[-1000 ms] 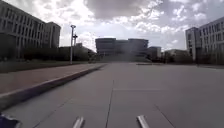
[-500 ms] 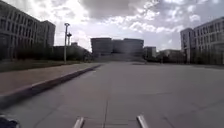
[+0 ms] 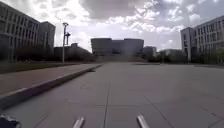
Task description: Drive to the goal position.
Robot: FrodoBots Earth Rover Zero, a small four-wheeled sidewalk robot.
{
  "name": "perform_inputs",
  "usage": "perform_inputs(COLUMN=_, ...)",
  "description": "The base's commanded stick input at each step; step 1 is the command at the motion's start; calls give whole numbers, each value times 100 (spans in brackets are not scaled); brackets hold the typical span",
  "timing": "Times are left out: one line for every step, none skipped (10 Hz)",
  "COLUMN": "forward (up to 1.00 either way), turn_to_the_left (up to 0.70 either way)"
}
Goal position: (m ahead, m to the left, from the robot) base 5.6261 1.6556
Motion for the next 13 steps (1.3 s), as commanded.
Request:
perform_inputs(forward=70, turn_to_the_left=0)
perform_inputs(forward=70, turn_to_the_left=0)
perform_inputs(forward=70, turn_to_the_left=0)
perform_inputs(forward=70, turn_to_the_left=0)
perform_inputs(forward=70, turn_to_the_left=0)
perform_inputs(forward=70, turn_to_the_left=0)
perform_inputs(forward=70, turn_to_the_left=0)
perform_inputs(forward=70, turn_to_the_left=0)
perform_inputs(forward=70, turn_to_the_left=0)
perform_inputs(forward=70, turn_to_the_left=0)
perform_inputs(forward=70, turn_to_the_left=0)
perform_inputs(forward=70, turn_to_the_left=0)
perform_inputs(forward=70, turn_to_the_left=0)
